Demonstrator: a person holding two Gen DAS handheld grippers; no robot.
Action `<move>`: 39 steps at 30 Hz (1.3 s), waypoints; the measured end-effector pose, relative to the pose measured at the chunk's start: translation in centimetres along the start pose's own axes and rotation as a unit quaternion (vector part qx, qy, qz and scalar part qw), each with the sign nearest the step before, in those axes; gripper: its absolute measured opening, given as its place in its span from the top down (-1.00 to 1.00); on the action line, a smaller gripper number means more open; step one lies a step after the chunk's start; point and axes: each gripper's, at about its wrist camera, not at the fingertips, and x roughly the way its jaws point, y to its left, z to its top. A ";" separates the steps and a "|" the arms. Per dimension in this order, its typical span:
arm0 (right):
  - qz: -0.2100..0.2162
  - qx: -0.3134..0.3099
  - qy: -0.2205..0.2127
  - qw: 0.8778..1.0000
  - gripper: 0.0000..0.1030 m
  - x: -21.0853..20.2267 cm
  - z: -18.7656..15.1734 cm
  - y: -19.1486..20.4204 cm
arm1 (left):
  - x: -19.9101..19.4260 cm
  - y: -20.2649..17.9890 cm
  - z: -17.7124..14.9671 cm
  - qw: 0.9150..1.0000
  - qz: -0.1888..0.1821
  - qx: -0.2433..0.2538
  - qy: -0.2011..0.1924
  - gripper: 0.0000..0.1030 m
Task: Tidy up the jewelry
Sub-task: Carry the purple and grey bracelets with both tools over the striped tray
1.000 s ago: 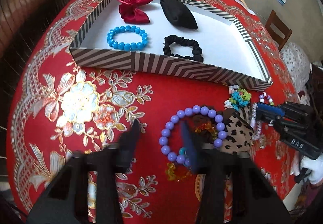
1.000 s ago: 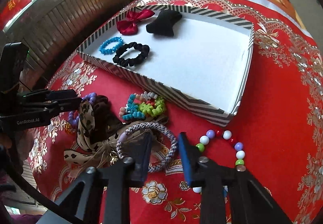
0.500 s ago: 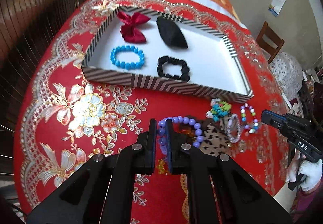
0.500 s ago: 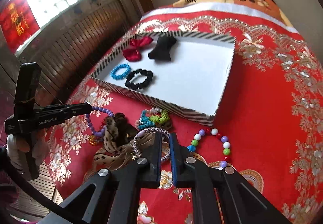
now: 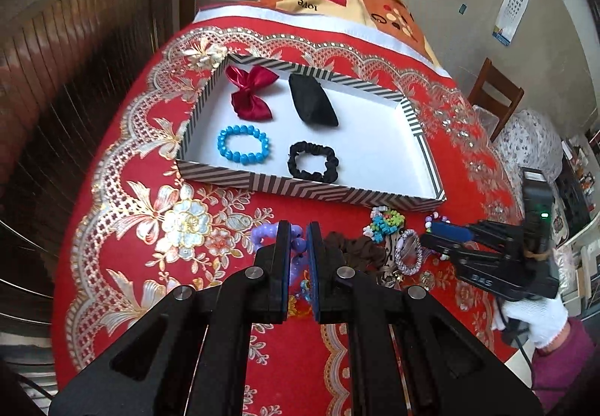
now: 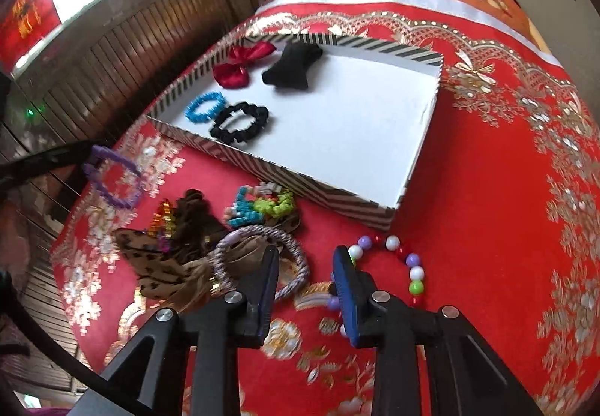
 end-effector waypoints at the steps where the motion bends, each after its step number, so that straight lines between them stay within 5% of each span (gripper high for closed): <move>1: 0.002 -0.009 0.005 1.000 0.46 0.6 0.1 0.2 | -0.2 0.1 0.0 1.000 0.002 -0.001 -0.001 0.86; 6: -0.010 -0.053 0.016 0.998 0.51 1.8 -0.2 1.8 | -0.3 0.3 -0.2 1.000 0.002 -0.006 0.001 0.86; 8: -0.008 -0.044 0.014 0.999 0.80 1.6 -0.3 1.6 | -0.4 0.1 -0.1 1.000 0.001 -0.003 0.001 0.86; 10: 0.008 -0.019 0.002 1.000 0.88 0.6 -0.2 1.0 | -0.5 -0.2 0.1 1.000 0.000 -0.002 -0.001 0.86; 22: 0.022 0.053 -0.064 0.996 0.88 -6.3 2.0 -1.0 | -1.2 -2.2 3.8 1.000 -0.003 0.021 -0.023 0.86; 39: -0.007 0.096 -0.066 0.993 0.88 -4.7 6.1 -2.3 | 2.6 -4.0 9.2 0.997 0.003 0.077 -0.013 0.86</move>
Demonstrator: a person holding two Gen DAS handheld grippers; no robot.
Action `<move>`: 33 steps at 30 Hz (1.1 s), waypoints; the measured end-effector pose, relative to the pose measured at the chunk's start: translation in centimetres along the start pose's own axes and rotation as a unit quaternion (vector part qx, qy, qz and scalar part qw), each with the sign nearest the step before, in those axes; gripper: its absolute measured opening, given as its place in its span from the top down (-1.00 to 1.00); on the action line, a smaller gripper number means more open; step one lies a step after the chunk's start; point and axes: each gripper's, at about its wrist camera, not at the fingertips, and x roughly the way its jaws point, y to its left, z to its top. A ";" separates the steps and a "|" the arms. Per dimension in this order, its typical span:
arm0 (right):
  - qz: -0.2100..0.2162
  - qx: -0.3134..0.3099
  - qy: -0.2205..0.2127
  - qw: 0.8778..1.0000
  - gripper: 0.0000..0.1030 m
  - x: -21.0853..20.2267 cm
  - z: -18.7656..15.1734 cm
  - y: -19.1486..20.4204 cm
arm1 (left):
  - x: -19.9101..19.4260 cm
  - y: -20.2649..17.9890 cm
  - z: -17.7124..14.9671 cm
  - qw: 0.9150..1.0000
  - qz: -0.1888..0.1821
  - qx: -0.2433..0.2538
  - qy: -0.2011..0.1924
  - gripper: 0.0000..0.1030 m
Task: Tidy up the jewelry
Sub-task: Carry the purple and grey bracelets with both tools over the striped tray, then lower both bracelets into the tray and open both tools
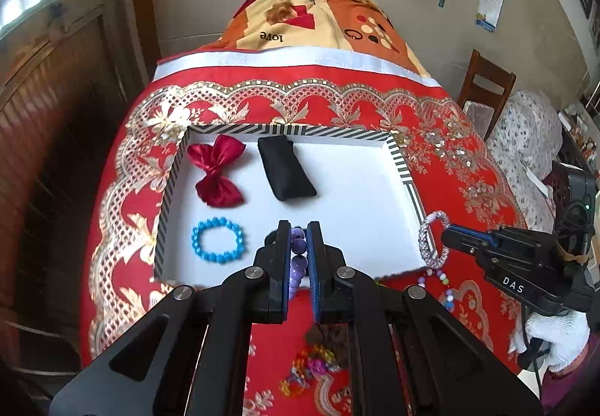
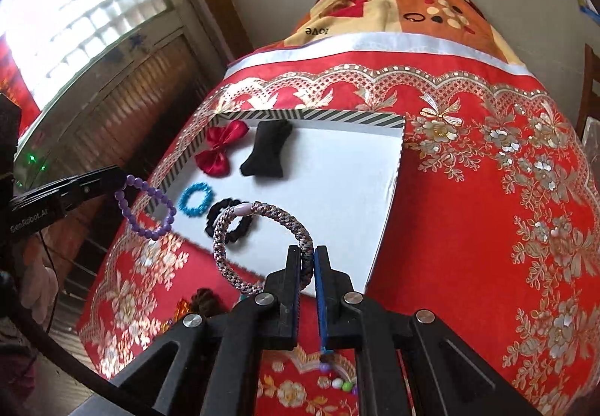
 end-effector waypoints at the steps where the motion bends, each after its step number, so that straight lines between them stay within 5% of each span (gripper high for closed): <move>1: -0.002 0.003 0.001 1.000 0.88 0.4 0.3 -0.1 | 0.4 0.0 0.4 1.000 -0.001 0.003 0.002 0.86; 19: -0.051 0.060 0.029 0.996 0.88 6.4 4.3 -3.0 | 8.7 -1.4 7.1 0.997 -0.045 0.040 0.042 0.86; 33: -0.087 0.064 0.068 0.992 0.88 12.1 8.1 -5.9 | 18.0 -1.1 10.9 0.993 -0.079 0.011 0.091 0.86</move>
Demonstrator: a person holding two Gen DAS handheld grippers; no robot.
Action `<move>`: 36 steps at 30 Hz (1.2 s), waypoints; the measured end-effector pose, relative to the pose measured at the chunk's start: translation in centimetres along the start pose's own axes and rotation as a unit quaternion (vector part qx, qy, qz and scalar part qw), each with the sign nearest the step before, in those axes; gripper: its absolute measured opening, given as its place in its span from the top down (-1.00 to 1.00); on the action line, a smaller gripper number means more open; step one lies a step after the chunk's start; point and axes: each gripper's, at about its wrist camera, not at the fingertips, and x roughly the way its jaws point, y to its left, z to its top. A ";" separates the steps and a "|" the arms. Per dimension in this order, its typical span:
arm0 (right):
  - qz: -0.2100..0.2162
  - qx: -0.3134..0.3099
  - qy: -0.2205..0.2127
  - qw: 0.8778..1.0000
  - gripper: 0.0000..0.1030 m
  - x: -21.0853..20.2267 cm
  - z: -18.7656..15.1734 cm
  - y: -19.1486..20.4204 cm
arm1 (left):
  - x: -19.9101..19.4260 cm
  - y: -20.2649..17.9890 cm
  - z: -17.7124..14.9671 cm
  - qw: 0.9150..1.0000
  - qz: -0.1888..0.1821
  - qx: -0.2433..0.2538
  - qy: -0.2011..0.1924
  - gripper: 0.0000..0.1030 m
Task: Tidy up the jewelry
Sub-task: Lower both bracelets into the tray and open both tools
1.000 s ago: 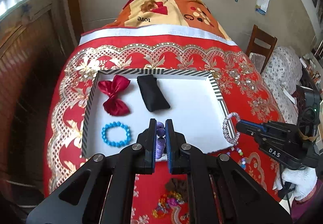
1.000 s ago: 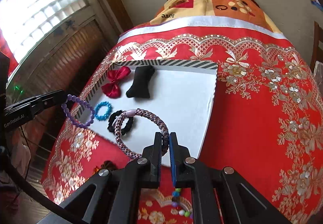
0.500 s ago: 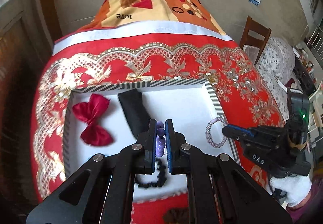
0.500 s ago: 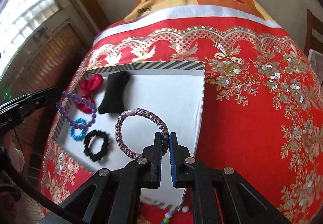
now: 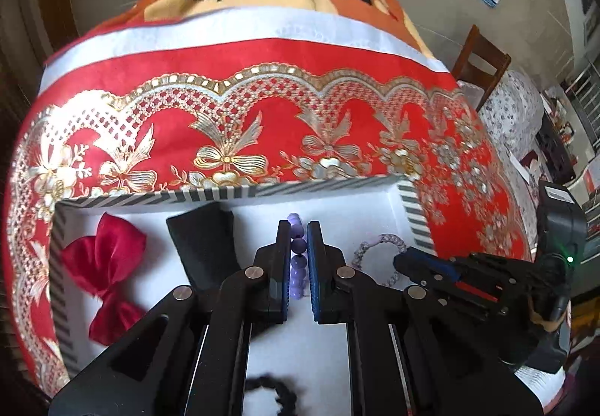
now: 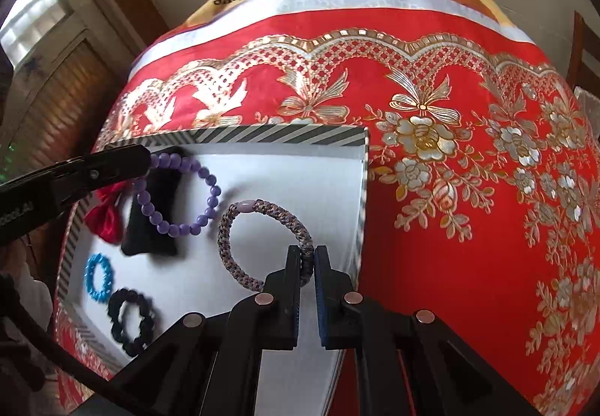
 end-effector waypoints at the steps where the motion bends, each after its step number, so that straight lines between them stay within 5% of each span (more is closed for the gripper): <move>1: 0.000 0.000 0.002 1.000 0.88 0.3 0.3 0.0 | 0.4 0.3 0.1 1.000 0.002 -0.003 0.002 0.86; 21: -0.036 -0.029 0.010 0.999 0.88 3.2 2.9 2.1 | 1.8 3.1 -0.7 0.999 0.036 -0.011 0.005 0.85; 24: -0.026 -0.010 0.010 1.000 0.87 3.4 3.1 1.9 | 1.5 3.1 -0.7 0.999 0.042 -0.008 -0.001 0.60; 27: -0.016 0.000 0.002 1.000 0.58 2.9 2.9 1.7 | 0.9 3.0 -0.7 0.999 0.045 -0.008 -0.012 0.28; 36: 0.001 0.010 -0.037 0.999 0.51 -0.4 1.9 1.4 | 0.0 2.6 -1.2 0.998 0.061 -0.008 -0.016 0.24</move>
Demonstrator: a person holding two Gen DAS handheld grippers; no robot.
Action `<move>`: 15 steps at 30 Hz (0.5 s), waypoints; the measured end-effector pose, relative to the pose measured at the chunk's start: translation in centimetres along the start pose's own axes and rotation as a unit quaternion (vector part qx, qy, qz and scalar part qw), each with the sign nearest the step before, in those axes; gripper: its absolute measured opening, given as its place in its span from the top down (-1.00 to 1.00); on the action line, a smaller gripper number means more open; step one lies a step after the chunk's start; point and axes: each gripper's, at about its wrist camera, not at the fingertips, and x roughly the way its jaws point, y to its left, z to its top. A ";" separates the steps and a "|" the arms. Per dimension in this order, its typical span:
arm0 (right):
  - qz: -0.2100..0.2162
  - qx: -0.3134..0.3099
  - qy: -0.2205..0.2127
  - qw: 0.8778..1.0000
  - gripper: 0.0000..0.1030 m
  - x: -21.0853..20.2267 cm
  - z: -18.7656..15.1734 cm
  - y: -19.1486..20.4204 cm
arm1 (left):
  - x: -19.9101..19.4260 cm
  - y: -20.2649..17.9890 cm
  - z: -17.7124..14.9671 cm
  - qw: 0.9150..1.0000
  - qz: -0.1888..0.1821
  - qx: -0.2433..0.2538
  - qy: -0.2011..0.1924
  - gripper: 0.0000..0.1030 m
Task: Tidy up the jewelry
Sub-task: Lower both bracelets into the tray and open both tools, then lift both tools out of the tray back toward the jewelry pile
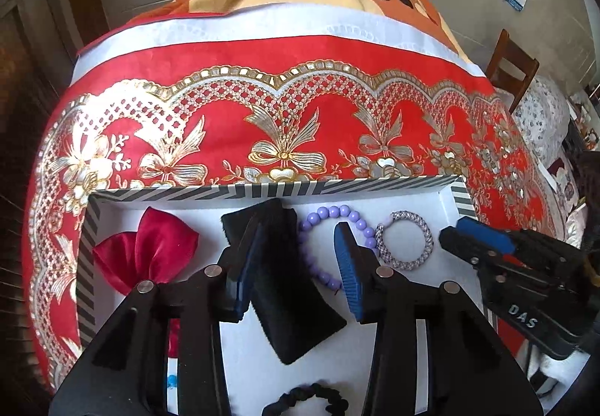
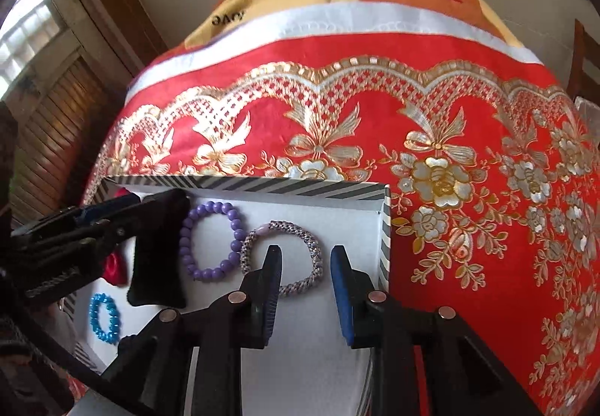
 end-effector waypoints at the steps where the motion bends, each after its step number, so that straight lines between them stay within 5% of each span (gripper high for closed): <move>1: 0.005 0.002 -0.001 1.000 0.51 -0.3 -0.2 0.0 | -0.1 -0.1 -0.1 1.000 0.003 0.001 -0.001 0.25; 15: 0.018 0.013 -0.013 1.000 0.51 -3.2 -3.4 0.3 | -3.5 -0.8 -3.1 0.999 0.038 -0.005 -0.027 0.24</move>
